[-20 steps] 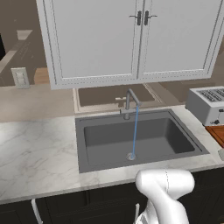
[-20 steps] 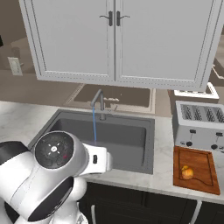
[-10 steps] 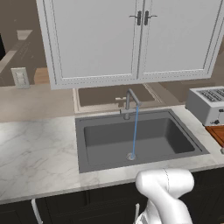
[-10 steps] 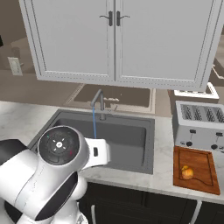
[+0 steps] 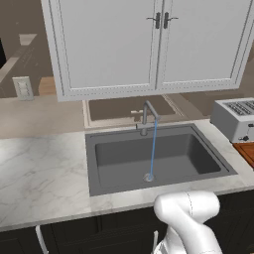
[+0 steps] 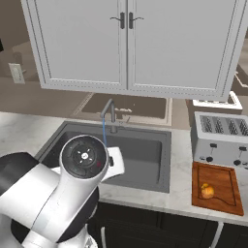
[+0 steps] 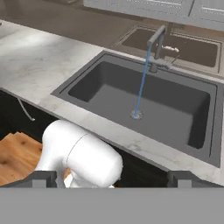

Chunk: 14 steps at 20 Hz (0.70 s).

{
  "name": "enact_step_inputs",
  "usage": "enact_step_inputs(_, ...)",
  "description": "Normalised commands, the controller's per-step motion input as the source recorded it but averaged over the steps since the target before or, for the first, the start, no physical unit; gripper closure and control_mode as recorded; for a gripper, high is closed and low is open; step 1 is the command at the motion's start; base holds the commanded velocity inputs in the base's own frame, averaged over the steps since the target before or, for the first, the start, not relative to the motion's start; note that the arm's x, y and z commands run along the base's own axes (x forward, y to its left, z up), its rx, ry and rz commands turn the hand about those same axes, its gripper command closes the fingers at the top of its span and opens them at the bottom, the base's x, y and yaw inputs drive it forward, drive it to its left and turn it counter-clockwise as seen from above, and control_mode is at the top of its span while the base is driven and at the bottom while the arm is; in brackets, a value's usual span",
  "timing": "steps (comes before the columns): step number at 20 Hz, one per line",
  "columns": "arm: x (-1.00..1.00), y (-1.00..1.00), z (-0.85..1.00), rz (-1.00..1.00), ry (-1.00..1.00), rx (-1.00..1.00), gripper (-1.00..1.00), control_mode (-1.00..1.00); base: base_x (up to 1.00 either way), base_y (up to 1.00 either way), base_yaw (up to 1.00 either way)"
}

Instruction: Pick the peach from the sink and place it on the cutting board to airdry. Then turn off the sink faucet.

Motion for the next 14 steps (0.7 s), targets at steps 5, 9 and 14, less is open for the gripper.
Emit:
enact_step_inputs(5,0.03,0.08,0.0,0.02,-0.1,0.0,-1.0,-1.0,0.0,0.0,0.0)
enact_step_inputs(9,0.08,0.12,0.01,-0.02,-0.09,0.01,-1.0,-1.0,0.0,0.0,0.0)
enact_step_inputs(14,0.13,0.32,0.04,-0.13,-0.08,0.0,-1.0,-1.0,0.0,0.0,0.0)
